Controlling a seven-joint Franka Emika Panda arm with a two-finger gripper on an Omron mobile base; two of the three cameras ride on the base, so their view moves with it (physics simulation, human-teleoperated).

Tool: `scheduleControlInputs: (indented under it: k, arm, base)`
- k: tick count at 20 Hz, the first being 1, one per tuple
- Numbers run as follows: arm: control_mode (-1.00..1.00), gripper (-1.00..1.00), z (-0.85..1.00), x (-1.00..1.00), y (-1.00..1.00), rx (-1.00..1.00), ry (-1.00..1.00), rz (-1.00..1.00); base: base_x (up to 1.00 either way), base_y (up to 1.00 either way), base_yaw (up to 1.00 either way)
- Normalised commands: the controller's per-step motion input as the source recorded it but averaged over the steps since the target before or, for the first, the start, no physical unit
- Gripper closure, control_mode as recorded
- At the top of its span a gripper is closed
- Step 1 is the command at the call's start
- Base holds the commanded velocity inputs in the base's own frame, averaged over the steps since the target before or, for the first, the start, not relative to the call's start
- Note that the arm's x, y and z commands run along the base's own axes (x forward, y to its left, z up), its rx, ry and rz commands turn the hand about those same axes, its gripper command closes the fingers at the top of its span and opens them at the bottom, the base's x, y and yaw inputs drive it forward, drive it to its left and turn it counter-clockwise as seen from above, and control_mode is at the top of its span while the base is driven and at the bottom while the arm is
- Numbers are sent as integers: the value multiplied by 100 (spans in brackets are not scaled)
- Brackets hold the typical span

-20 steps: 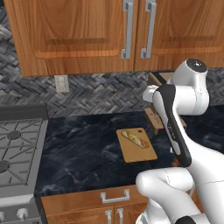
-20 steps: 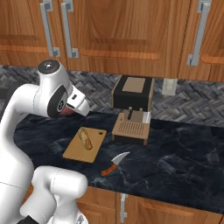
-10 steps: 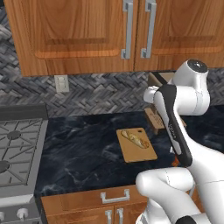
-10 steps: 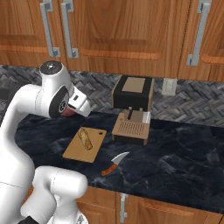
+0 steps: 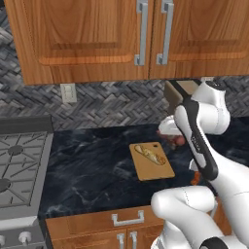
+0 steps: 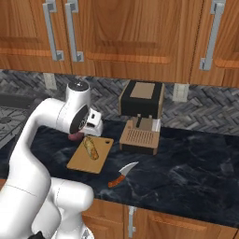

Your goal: Retrieve the sausage and cheese from the fridge and place them on the cutting board on the counter.

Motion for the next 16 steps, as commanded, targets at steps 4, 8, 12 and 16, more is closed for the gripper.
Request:
scheduleControlInputs:
  k: [4,8,12,16]
  arm:
    - [-100,100,-63,4,26,-5,19,27]
    - [-100,100,-45,29,33,-3,20,12]
    - [-100,100,-68,13,34,-3,2,11]
    - [-100,100,-57,33,10,0,0,7]
  base:
    - [0,0,0]
    - [0,0,0]
    - [0,0,0]
    - [0,0,0]
